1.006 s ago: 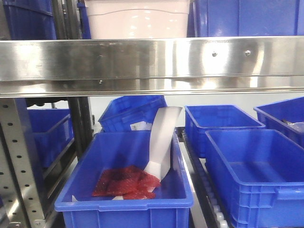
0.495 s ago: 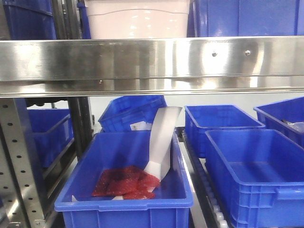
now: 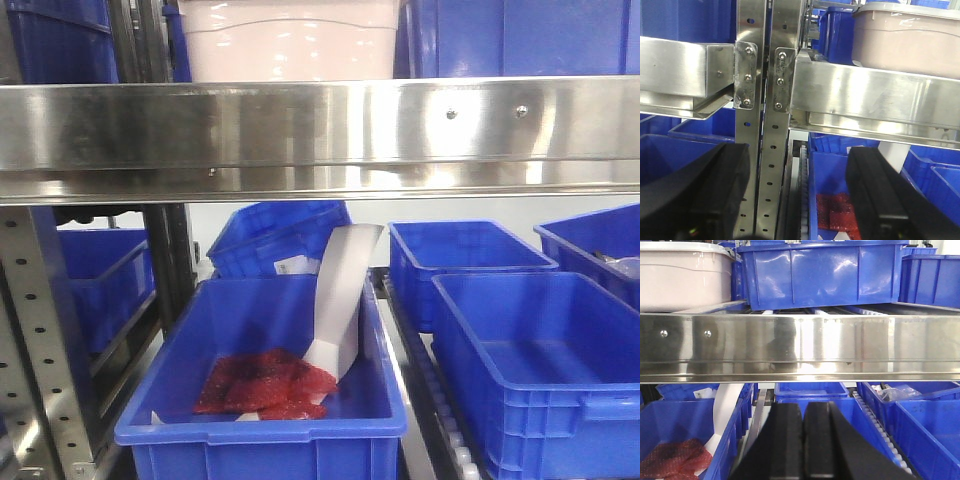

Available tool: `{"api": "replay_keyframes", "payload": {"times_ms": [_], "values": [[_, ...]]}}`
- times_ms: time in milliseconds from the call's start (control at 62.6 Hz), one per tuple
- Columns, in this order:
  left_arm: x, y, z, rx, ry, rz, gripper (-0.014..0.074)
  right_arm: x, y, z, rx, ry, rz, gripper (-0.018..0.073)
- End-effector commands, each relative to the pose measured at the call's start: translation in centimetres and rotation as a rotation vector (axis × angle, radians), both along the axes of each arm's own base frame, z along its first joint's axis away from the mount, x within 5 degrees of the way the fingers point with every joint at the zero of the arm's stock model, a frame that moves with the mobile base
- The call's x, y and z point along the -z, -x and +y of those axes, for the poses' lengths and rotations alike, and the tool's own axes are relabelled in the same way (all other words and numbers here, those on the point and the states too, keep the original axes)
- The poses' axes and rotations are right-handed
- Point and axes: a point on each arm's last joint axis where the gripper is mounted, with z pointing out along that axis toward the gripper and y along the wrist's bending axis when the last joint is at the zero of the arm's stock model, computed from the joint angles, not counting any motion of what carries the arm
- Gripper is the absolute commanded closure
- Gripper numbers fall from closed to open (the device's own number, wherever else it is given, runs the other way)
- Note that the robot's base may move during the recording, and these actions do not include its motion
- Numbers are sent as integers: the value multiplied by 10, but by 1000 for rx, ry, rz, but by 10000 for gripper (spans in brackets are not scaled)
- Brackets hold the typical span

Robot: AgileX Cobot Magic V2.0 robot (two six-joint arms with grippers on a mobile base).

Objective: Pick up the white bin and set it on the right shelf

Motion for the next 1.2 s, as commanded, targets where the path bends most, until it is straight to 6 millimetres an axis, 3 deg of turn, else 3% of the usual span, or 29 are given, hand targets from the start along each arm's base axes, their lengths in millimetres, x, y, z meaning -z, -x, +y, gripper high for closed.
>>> {"api": "replay_keyframes", "payload": {"times_ms": [0, 1181], "values": [[0, 0, 1, -10, 16, -71, 714, -10, 2, 0, 2, 13, -105, 509], [0, 0, 1, -10, 16, -71, 713, -10, 2, 0, 2, 13, -105, 509]]}}
